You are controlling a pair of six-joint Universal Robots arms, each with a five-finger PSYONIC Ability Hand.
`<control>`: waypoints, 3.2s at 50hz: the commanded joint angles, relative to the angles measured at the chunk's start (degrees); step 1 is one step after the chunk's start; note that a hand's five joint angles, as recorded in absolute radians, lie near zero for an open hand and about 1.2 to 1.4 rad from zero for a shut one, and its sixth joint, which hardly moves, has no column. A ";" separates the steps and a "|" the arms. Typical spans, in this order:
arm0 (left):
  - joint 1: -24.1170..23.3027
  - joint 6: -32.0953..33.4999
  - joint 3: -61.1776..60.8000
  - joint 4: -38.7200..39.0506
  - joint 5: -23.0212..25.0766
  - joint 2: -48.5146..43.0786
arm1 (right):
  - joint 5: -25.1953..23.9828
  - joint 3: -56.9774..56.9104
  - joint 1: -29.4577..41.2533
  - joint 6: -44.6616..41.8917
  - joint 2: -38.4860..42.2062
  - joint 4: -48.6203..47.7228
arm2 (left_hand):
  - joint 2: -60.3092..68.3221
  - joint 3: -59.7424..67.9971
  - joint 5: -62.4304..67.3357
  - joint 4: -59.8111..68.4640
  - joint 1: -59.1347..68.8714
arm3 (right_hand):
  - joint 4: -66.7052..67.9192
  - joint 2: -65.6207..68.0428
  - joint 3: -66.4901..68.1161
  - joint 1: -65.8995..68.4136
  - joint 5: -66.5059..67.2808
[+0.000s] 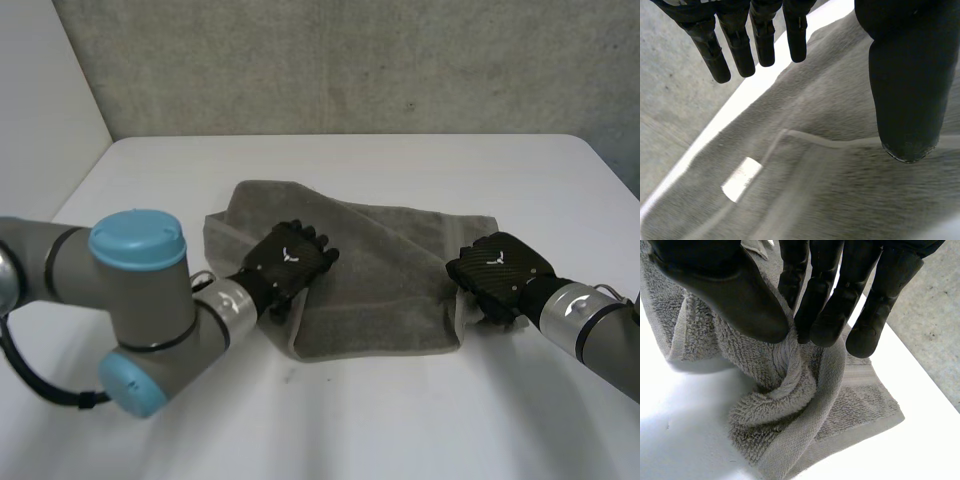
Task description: Fold the towel.
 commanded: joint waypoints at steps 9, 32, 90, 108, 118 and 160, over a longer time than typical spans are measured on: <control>0.65 5.42 22.59 -7.03 2.35 -12.15 | -0.02 0.77 0.55 0.03 0.44 -0.08 | 9.47 9.49 9.25 9.50 9.58 | 2.98 4.16 4.05 3.88 2.93; 0.65 21.07 40.53 -20.57 2.71 -26.04 | -0.02 0.77 0.55 -0.06 0.87 -0.17 | 11.33 11.36 11.12 11.37 11.45 | 2.98 4.16 4.05 3.88 2.93; 1.79 20.46 39.93 -29.01 -0.81 -22.53 | 0.94 0.68 0.55 -0.23 2.19 -0.26 | 39.76 39.79 39.55 39.80 39.88 | 2.98 4.16 4.05 3.88 2.93; 3.90 20.37 33.25 -27.17 -0.55 -17.70 | 1.03 0.77 0.64 -0.32 2.72 -0.08 | 40.60 40.62 40.39 40.64 40.72 | 2.98 4.16 4.05 3.88 2.93; 4.61 20.37 30.08 -24.71 -0.37 -16.03 | 1.12 0.85 0.64 -0.32 2.81 -0.08 | 40.60 40.63 40.39 40.64 40.72 | 2.98 4.16 4.05 3.88 2.93; 6.72 16.68 17.16 -12.40 -0.11 -9.43 | 1.21 0.68 0.64 -0.41 3.86 0.01 | 24.96 24.98 24.75 25.00 25.08 | 2.98 4.16 4.05 3.88 2.93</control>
